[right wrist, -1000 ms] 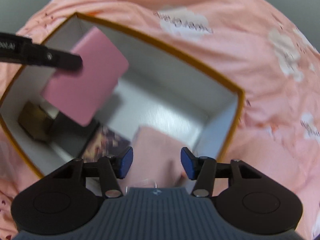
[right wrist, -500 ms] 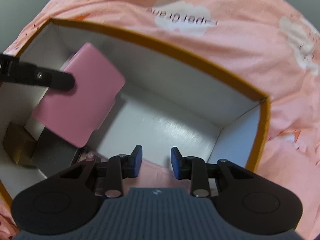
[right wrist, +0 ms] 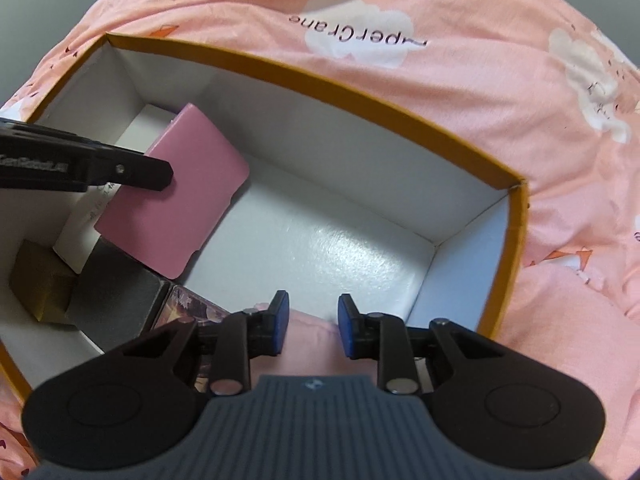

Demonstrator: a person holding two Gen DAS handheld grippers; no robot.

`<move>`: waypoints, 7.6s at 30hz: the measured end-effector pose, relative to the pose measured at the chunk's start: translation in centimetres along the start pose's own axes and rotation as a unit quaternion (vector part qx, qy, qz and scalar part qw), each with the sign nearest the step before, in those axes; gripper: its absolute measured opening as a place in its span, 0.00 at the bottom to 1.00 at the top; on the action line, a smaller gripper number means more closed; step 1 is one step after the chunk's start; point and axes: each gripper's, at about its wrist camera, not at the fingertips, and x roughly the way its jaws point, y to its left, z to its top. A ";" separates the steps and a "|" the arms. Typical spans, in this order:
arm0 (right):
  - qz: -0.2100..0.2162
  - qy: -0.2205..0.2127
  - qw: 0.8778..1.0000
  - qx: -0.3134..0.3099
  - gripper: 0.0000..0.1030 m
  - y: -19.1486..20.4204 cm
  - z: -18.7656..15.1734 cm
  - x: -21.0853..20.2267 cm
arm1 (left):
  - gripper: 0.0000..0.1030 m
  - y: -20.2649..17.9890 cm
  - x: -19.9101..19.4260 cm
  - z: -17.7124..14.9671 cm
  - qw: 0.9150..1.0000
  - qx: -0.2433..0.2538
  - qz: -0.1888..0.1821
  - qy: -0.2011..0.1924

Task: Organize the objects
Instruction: 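Open right gripper dropping pouch while left gripper lowers and releases pink case, then move both open tools down to the plush toys beside the orange box, then close right gripper on dog plush while left gripper grasps white striped-hat plush, then carry both plush toys up and lower them into the orange box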

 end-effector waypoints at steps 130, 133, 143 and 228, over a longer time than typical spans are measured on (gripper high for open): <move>0.084 0.053 0.995 0.019 0.55 3.2 -17.7 -5.4 | 0.80 0.6 -7.0 -20.8 0.991 -0.029 -0.062 0.113; 0.097 0.065 0.993 0.028 0.59 3.0 -17.6 -4.2 | 0.77 0.4 -6.5 -20.9 0.991 -0.026 -0.069 0.111; 0.100 0.071 0.992 0.032 0.62 3.1 -18.0 -2.7 | 0.72 -0.6 -5.0 -21.0 0.991 -0.019 -0.080 0.110; 0.013 -0.037 0.978 0.207 0.53 -5.0 0.0 -2.7 | 0.66 -3.5 3.1 -0.5 0.994 0.009 -0.082 0.066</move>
